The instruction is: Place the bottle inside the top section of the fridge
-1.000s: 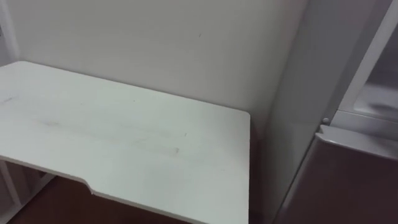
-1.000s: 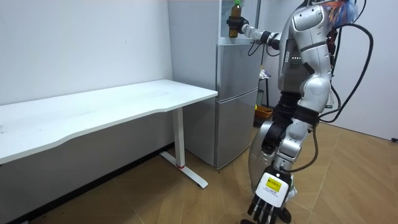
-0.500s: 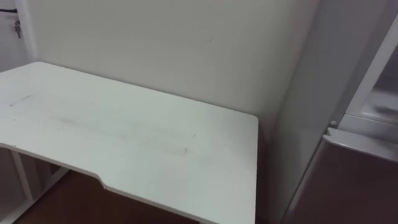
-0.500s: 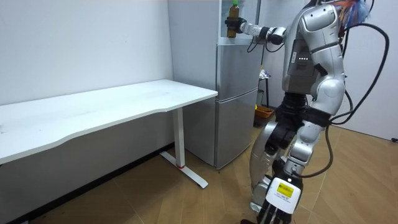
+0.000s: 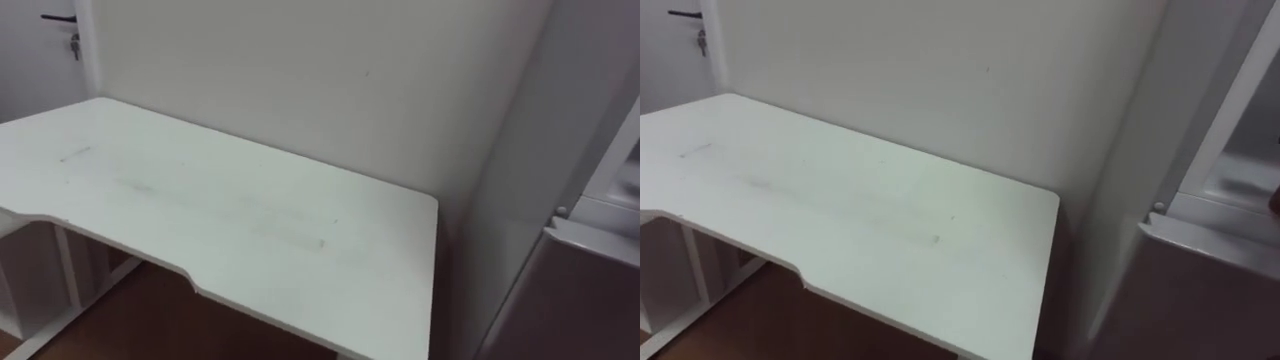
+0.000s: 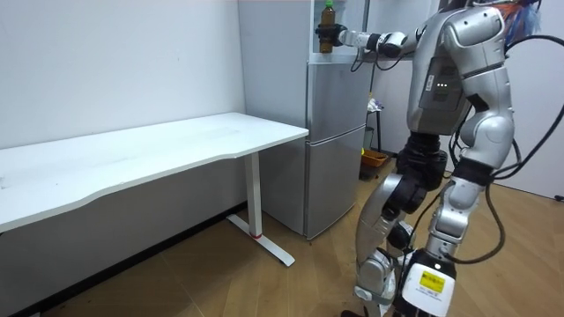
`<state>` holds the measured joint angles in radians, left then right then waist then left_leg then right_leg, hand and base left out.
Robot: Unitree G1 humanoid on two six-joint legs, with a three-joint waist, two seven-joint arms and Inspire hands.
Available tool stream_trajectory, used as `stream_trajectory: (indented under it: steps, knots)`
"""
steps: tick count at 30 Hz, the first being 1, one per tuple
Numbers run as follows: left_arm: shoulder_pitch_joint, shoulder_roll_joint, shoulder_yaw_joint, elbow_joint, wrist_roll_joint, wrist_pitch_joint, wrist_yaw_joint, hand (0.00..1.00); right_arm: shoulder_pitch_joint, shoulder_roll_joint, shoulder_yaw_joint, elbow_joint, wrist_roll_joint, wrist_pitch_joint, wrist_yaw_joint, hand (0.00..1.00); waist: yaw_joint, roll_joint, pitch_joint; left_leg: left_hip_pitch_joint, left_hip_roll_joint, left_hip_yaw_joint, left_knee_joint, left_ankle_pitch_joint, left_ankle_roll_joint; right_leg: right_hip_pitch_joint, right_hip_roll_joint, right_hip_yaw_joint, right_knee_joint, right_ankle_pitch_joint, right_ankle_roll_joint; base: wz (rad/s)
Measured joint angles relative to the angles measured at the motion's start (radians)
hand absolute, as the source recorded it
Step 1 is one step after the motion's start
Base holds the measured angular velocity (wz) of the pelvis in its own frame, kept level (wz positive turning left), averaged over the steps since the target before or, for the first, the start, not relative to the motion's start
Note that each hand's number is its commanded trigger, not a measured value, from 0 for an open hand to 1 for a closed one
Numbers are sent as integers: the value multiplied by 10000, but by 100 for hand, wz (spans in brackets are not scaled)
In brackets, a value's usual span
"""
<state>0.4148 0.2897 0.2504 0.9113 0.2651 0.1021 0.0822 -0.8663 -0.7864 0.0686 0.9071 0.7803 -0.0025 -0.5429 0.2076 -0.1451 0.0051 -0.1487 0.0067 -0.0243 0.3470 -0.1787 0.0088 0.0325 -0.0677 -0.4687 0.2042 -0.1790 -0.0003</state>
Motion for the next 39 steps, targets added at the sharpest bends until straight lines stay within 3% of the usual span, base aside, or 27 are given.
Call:
stream_trajectory:
  steps: [5,6,7,8,9,17,22,25,29,39]
  knots:
    - [133,134,0,-3,-4,-1,49,0,-188,-19,84,225,-53,-98,7,100,189,29,1,-69,10,-8,-14,32,-13,-93,25,22,6,30,-43,1]
    - [155,134,-1,21,-4,-1,25,0,-188,-19,90,242,-49,-115,20,93,219,37,3,-40,9,-12,-29,33,-14,-53,28,19,-1,33,-48,4]
    - [172,134,-1,47,0,-1,9,0,-188,-19,99,267,-48,-120,42,56,226,36,3,-6,7,-31,-46,36,-19,-7,32,13,-5,33,-48,4]
    - [174,134,0,69,0,-1,5,0,-188,-19,99,291,-48,-120,72,14,228,35,2,13,7,-34,-54,37,-21,20,35,13,-11,31,-48,4]
    - [174,134,0,110,1,-1,-6,0,-189,-22,102,332,-25,-128,145,0,238,33,0,34,8,-51,-59,41,-31,36,38,2,-16,16,-50,0]
    - [50,144,6,100,7,-9,-85,0,-285,-25,403,417,544,-95,459,0,261,-121,-51,15,37,-66,-190,115,-115,73,90,1,-6,13,-96,0]
    - [47,182,6,68,6,-39,-86,0,-284,-26,667,722,905,72,667,0,224,-283,28,-76,46,-80,-178,112,-119,9,106,-7,-40,9,-101,0]
    - [45,351,5,61,-2,-39,-84,0,-287,-28,667,848,1131,73,747,0,180,-354,-7,-185,55,-99,-163,108,-123,-66,145,-17,-140,43,-119,0]
    - [44,503,5,-1,-3,-39,-53,0,-331,-37,669,1042,1128,77,1083,0,153,-340,1,-186,67,-88,-163,94,-132,-66,162,-6,-184,62,-122,0]
    - [38,499,-2,-97,2,-52,-33,0,-331,-46,668,1039,1109,85,1573,0,109,-248,-14,-172,120,-23,-132,78,-155,-68,196,-5,-185,80,-152,-1]
